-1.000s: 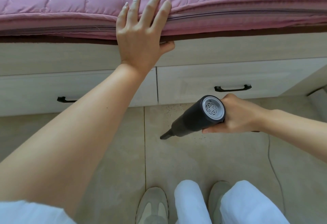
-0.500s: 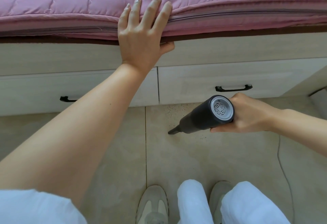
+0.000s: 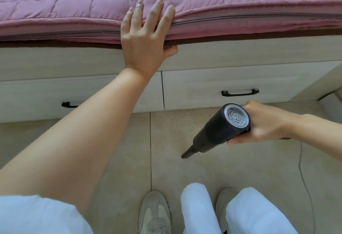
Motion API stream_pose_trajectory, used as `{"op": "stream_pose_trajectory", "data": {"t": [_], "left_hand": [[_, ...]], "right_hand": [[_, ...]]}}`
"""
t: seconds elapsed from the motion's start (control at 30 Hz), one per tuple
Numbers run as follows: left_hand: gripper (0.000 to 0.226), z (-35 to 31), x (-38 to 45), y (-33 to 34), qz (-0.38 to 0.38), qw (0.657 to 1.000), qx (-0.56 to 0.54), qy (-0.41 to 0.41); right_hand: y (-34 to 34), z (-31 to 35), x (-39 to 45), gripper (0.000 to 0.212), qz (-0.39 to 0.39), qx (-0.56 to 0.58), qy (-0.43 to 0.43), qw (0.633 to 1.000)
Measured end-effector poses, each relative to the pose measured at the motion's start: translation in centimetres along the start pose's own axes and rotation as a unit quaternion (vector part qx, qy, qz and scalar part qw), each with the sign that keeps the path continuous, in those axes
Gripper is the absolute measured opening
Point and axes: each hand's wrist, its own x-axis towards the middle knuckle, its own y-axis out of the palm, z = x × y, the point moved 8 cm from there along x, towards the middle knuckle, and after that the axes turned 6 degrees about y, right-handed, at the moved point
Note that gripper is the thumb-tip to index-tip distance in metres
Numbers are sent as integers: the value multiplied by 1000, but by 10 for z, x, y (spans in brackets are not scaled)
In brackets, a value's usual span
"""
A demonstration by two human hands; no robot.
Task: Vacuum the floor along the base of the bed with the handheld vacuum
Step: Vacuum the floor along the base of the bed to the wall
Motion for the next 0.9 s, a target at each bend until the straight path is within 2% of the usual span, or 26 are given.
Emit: {"op": "stream_pose_trajectory", "data": {"t": [0.1, 0.37, 0.47, 0.6, 0.7, 0.9], "left_hand": [[88, -1, 2, 0, 7, 1000, 1, 0], [83, -6, 11, 1, 14, 1000, -2, -6], [85, -11, 15, 2, 12, 1000, -3, 0], [87, -18, 12, 5, 12, 1000, 1, 7], [89, -17, 8, 7, 14, 1000, 1, 1], [92, -17, 7, 7, 24, 1000, 2, -3]], "right_hand": [[-2, 0, -1, 22, -6, -4, -8, 1000], [-9, 0, 14, 35, -48, -14, -14, 999], [-11, -2, 20, 24, -72, -30, -3, 997], [-11, -7, 28, 43, -111, -82, -4, 990], [-8, -7, 27, 50, -120, -86, -20, 989], [-7, -3, 16, 31, -89, -44, -44, 994]]}}
